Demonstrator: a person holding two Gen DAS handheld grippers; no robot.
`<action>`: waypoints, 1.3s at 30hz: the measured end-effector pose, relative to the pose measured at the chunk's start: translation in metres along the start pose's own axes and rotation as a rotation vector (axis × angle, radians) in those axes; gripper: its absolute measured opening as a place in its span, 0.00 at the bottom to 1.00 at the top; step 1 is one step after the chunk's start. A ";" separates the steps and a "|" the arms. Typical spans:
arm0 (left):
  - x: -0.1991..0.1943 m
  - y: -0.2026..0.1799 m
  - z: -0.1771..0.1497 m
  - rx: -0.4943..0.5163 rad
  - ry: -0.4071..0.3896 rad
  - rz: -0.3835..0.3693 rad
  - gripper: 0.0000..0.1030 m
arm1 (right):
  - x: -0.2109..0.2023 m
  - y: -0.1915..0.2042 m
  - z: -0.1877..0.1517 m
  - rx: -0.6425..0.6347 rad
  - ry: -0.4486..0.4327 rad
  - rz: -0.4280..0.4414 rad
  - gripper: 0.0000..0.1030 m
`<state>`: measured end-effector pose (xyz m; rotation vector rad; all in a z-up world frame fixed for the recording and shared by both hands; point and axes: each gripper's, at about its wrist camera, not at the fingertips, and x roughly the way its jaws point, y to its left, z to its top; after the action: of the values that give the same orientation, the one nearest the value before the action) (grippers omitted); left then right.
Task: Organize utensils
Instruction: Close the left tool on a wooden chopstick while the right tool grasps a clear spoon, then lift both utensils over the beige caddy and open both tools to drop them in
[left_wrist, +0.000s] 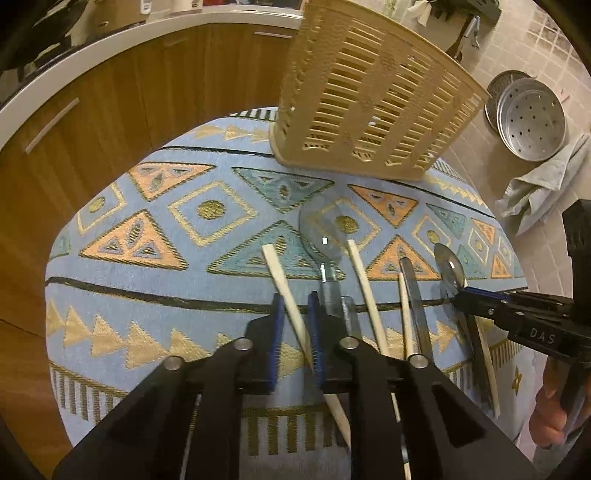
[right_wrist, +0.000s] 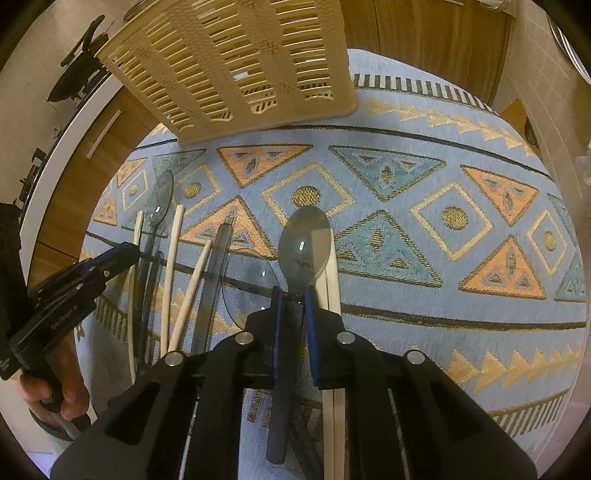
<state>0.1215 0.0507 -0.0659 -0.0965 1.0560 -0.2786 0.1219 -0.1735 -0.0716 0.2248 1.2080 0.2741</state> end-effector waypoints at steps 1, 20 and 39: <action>-0.001 0.001 0.000 0.001 0.002 0.001 0.11 | 0.000 -0.001 0.000 0.001 0.002 0.002 0.10; -0.002 -0.034 -0.009 0.131 -0.008 0.201 0.07 | 0.002 0.008 -0.005 -0.056 -0.037 -0.046 0.10; -0.048 -0.029 -0.009 0.056 -0.234 0.055 0.04 | -0.022 0.005 -0.011 -0.107 -0.170 0.036 0.09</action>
<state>0.0863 0.0364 -0.0236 -0.0487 0.8173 -0.2406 0.1040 -0.1752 -0.0541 0.1734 1.0190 0.3433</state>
